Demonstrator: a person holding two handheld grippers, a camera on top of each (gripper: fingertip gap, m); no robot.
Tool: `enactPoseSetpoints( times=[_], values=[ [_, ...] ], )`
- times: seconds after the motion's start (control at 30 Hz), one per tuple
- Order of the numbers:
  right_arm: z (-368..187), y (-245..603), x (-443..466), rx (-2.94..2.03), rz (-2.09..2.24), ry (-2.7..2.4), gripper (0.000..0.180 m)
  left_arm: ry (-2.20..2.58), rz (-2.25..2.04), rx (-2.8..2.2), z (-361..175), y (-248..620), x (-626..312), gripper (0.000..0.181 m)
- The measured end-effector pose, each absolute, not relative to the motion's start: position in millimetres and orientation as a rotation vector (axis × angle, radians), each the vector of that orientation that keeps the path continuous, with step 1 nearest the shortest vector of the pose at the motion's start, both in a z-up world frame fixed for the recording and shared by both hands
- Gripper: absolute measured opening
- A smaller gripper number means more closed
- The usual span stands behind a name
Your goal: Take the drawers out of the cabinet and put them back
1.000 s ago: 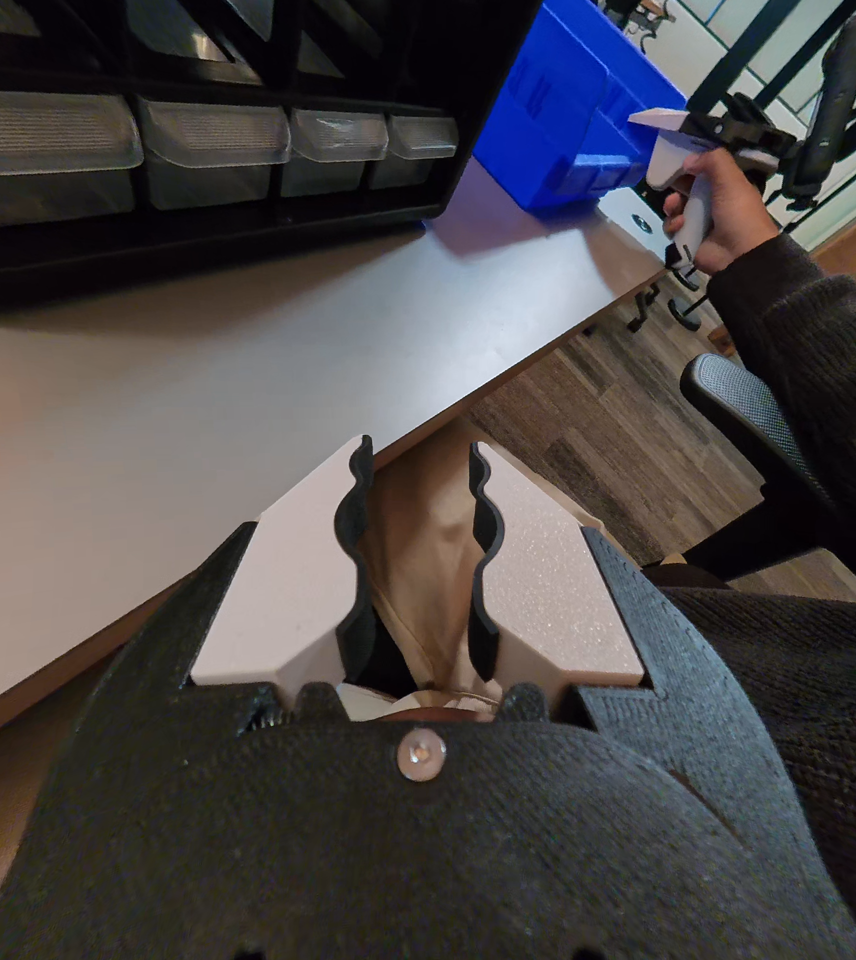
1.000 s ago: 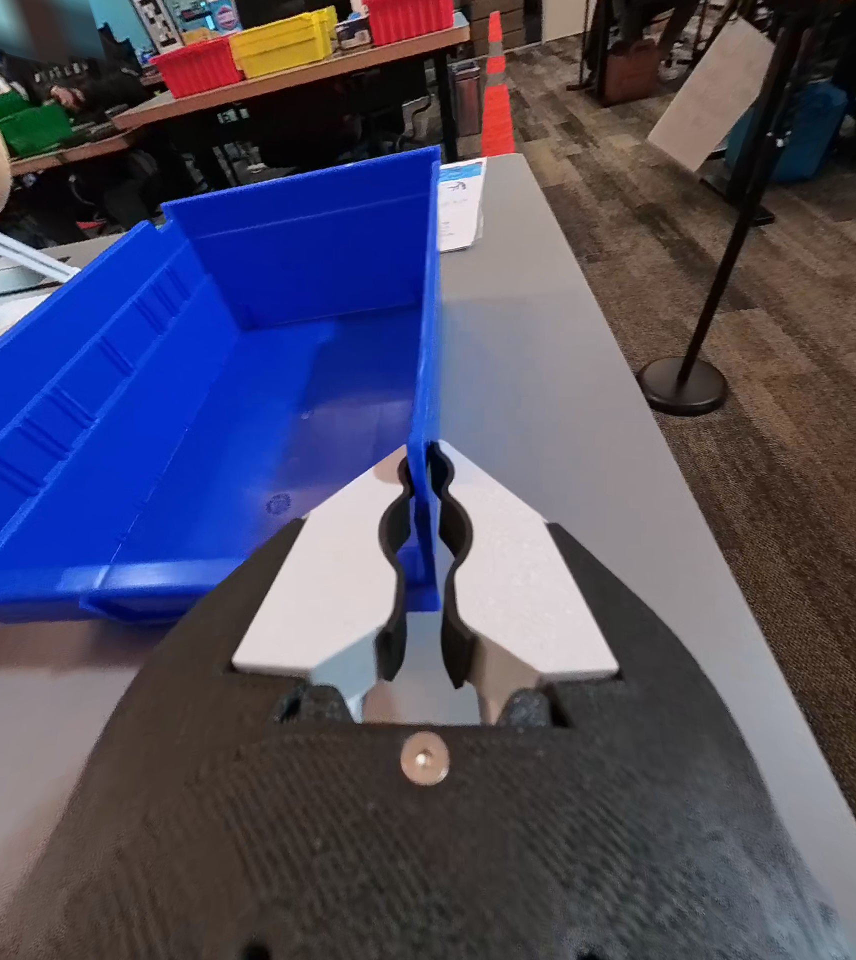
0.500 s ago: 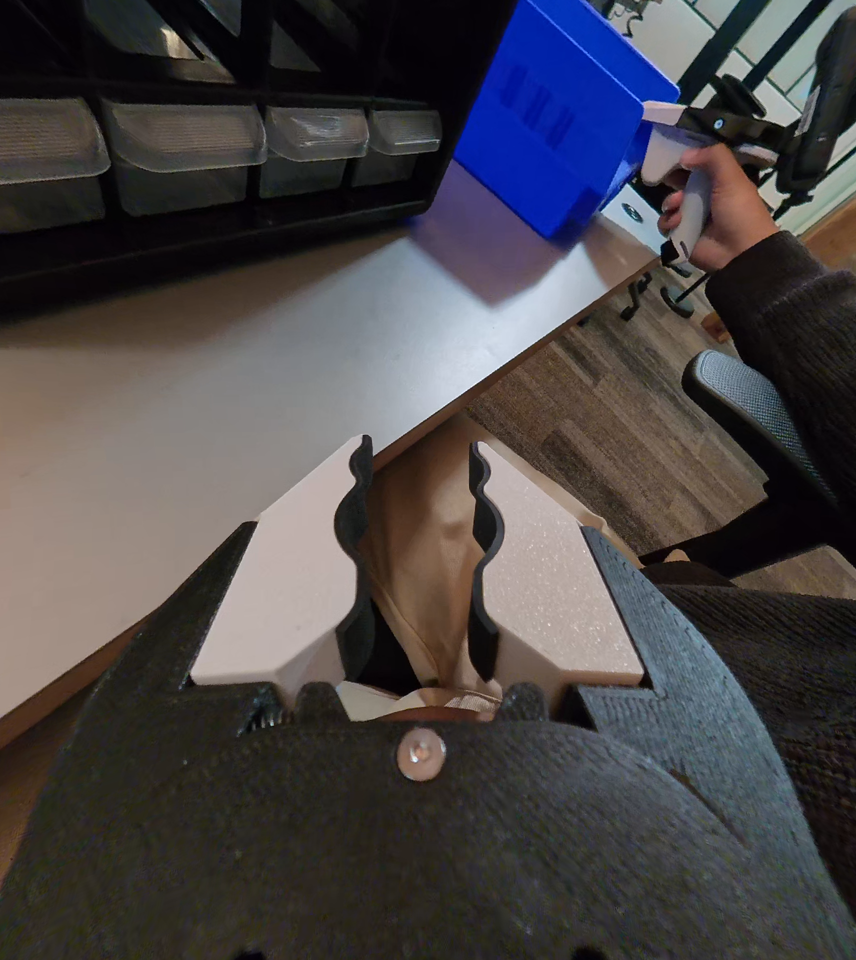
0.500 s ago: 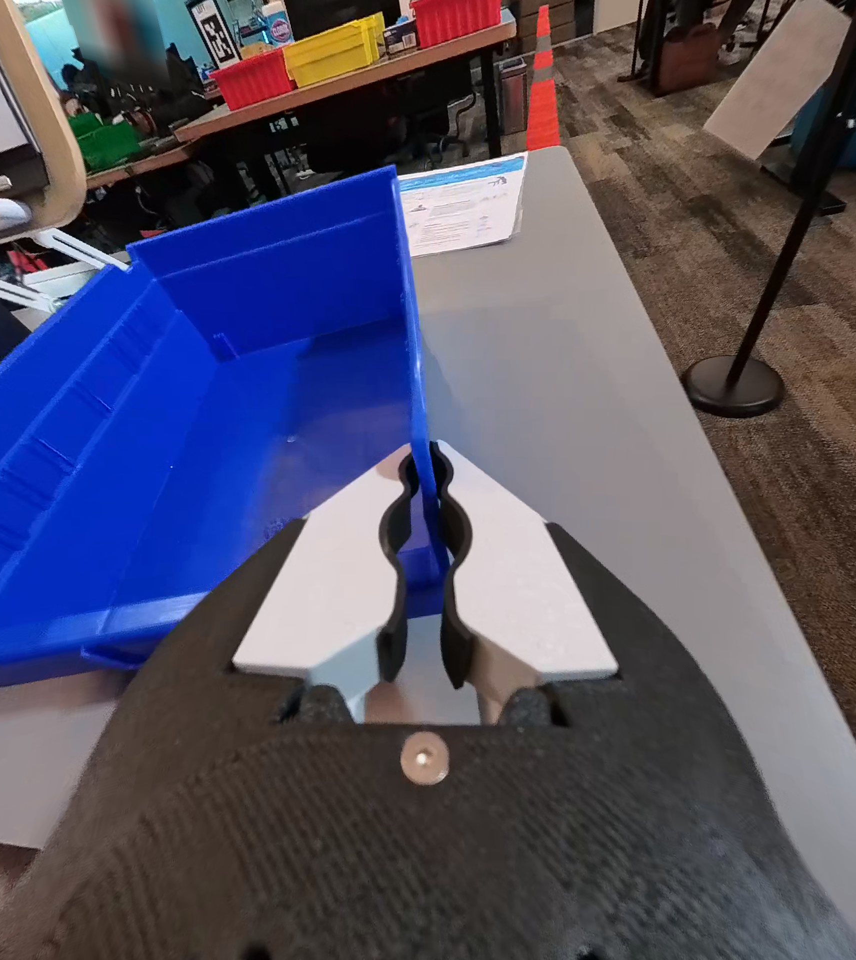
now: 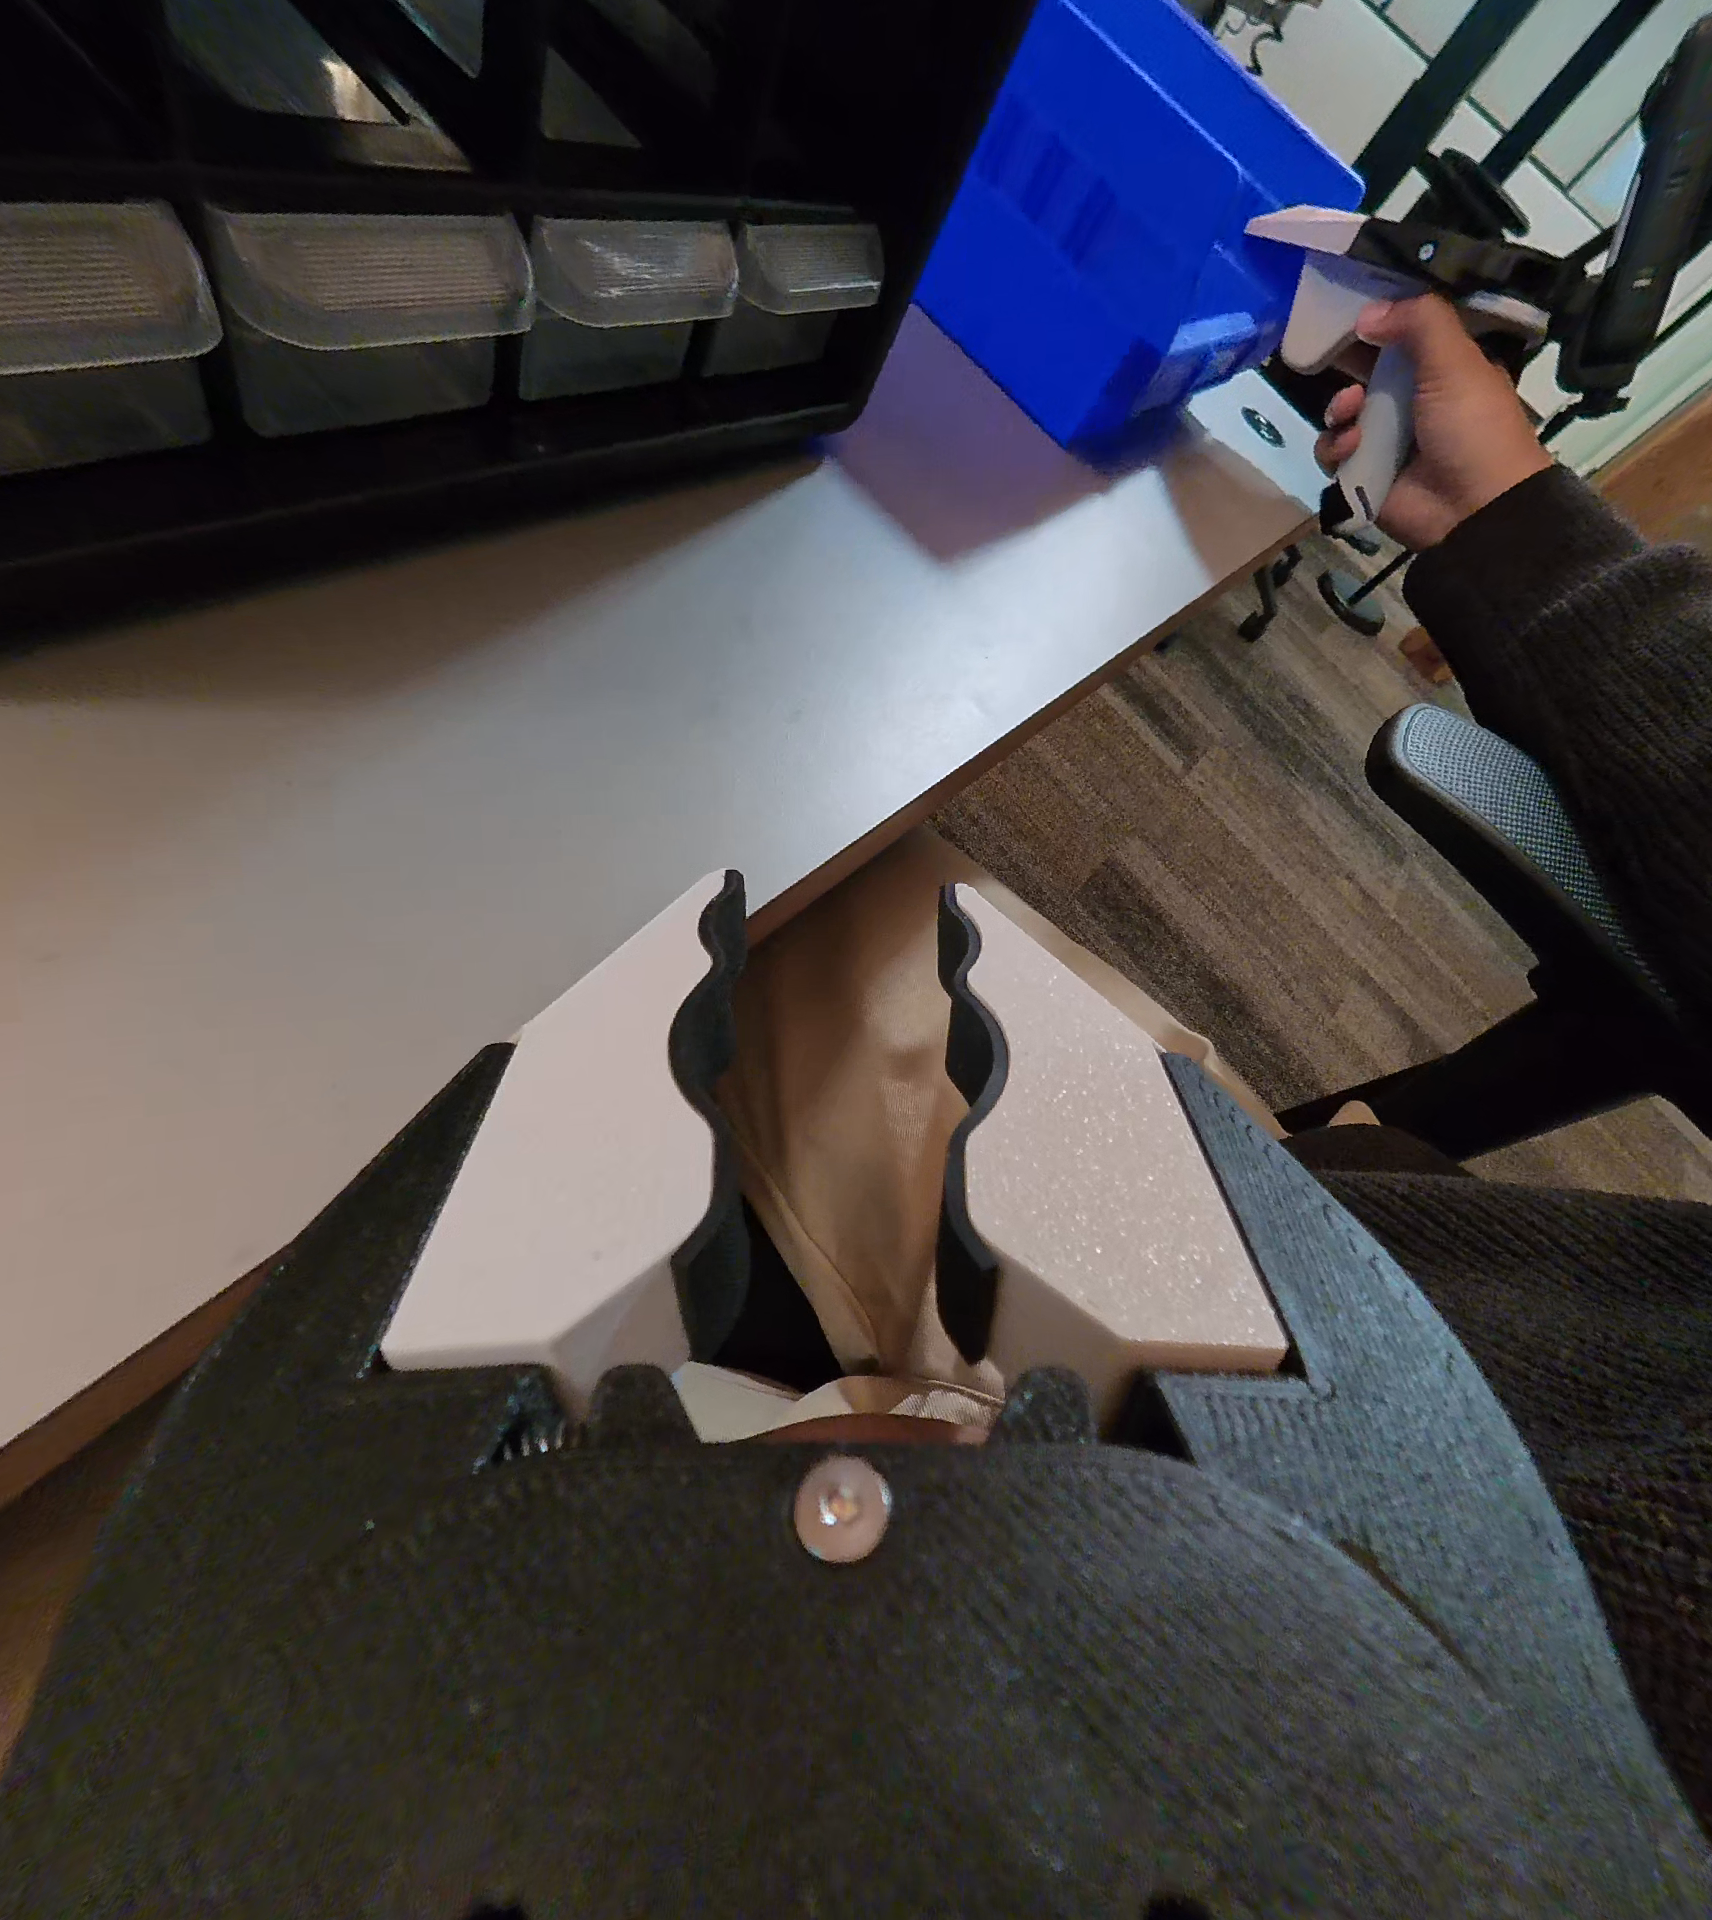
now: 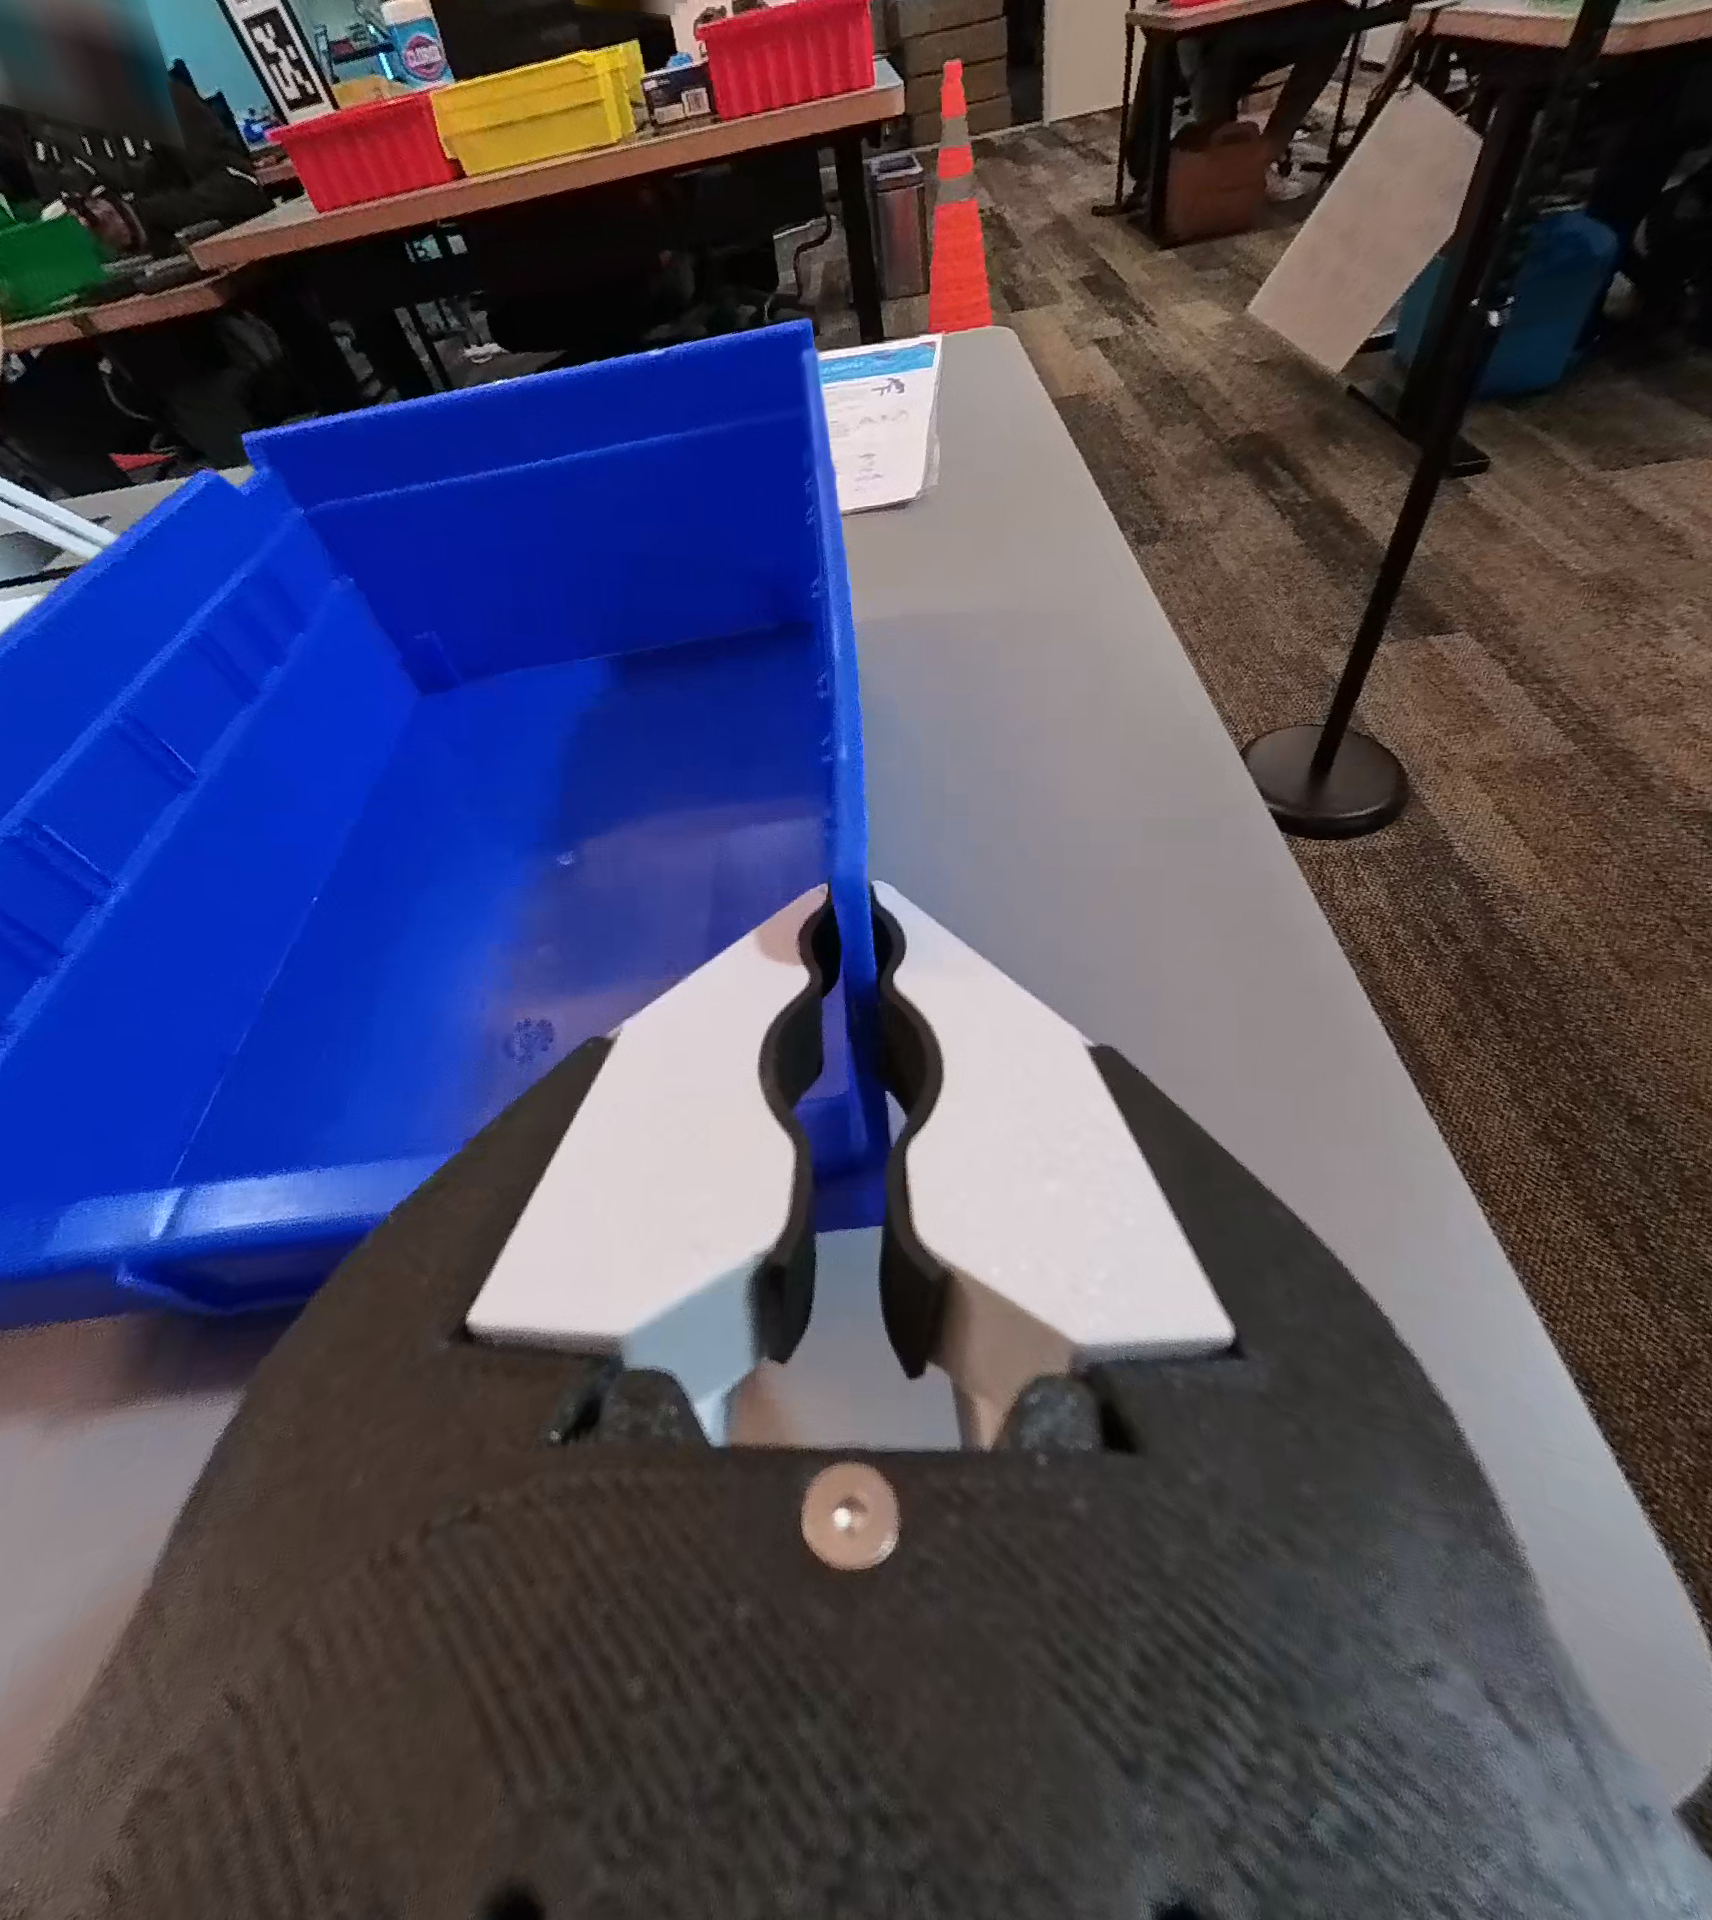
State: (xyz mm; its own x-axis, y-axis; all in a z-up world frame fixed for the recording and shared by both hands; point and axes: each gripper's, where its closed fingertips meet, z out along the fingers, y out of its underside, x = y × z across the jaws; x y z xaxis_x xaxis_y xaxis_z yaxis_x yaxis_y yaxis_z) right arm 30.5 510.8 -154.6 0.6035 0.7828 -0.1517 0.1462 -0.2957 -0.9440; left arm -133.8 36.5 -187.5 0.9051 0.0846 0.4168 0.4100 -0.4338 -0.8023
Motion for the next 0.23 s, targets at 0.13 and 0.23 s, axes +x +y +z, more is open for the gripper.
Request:
enactPoseSetpoints(
  times=[0.13,0.23],
  values=[
    [-154.7,510.5,31.3,-1.785,0.739,-0.781,0.001,-0.358,-0.385,-2.003,-187.8,36.6,-133.6,0.034],
    [-154.3,511.4,33.6,-1.787,0.723,-0.791,0.001,-0.358,-0.384,-2.004,-187.8,36.5,-133.9,0.034]
  ],
)
